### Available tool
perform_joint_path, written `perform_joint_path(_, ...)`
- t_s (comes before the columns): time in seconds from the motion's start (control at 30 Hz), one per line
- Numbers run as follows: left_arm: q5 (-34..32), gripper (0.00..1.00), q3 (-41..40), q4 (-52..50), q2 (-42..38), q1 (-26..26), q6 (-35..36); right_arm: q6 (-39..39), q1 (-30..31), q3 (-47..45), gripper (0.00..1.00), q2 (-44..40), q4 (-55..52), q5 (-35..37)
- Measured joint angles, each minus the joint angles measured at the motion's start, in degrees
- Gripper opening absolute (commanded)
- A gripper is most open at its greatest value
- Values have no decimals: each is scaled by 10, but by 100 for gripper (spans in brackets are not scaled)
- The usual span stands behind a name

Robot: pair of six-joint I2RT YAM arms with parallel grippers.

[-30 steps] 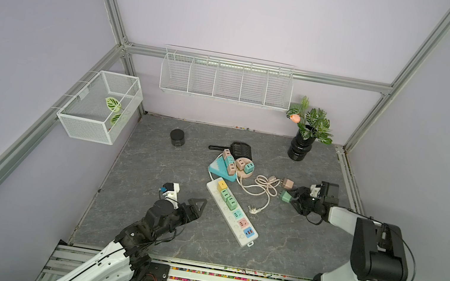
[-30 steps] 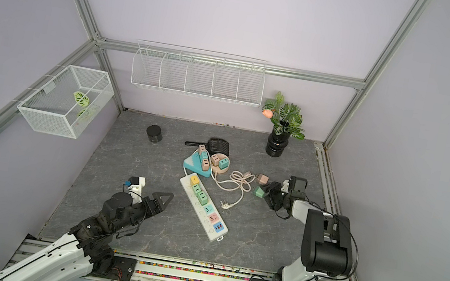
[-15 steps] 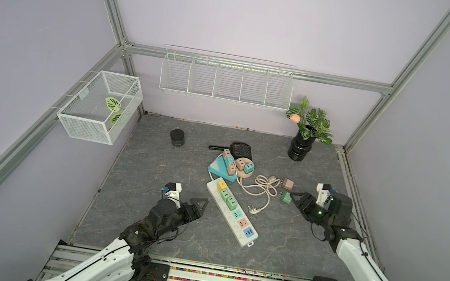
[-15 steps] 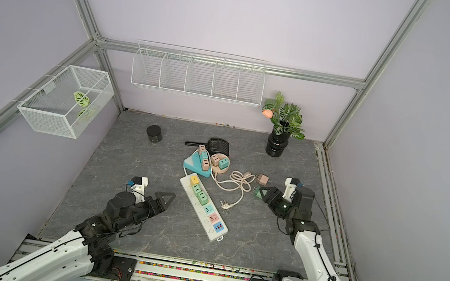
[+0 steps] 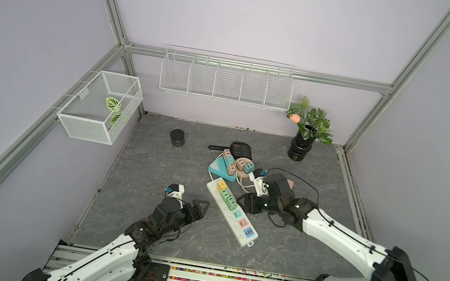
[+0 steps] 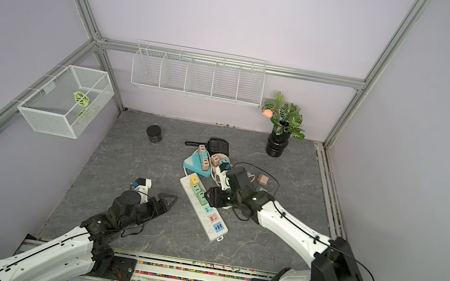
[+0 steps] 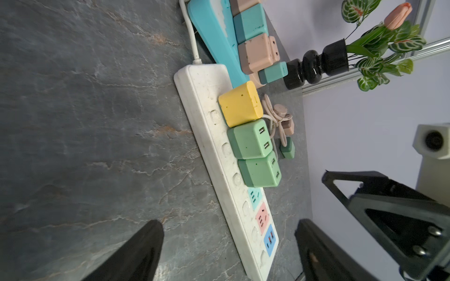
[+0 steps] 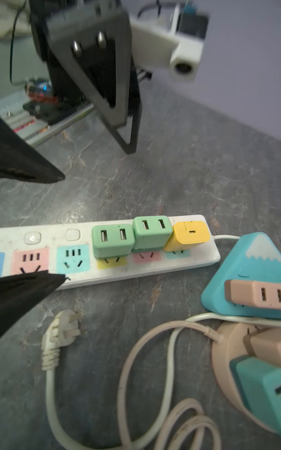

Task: Pull the plug off the socket
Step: Remove the plug from the socket.

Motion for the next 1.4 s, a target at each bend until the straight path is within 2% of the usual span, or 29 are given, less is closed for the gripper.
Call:
perform_joint_path(0.27, -17, 90, 0, -37, -58, 0, -4, -89, 41, 195, 61, 172, -172, 85)
perform_joint_path(0.53, -26, 90, 0, -52, -64, 0, -4, -121, 60, 306, 59, 269, -277, 133)
perform_joint_path(0.83, -25, 88, 0, -40, -38, 0, -5, -137, 61, 344, 40, 308, -323, 139)
perform_joint_path(0.93, -17, 83, 0, -18, -6, 0, -14, -139, 61, 344, 33, 309, -328, 131)
perform_joint_path(1.03, -6, 70, 0, 10, 49, 0, -32, -139, 61, 344, 30, 309, -328, 126)
perform_joint_path(1.13, 11, 53, 3, 34, 121, 4, -54, -138, 61, 344, 27, 309, -327, 124)
perform_joint_path(1.2, 28, 47, 15, 45, 181, 8, -65, -138, 61, 344, 27, 309, -327, 123)
perform_joint_path(1.4, 86, 45, 95, 66, 328, 12, -79, -133, 61, 343, 27, 309, -326, 122)
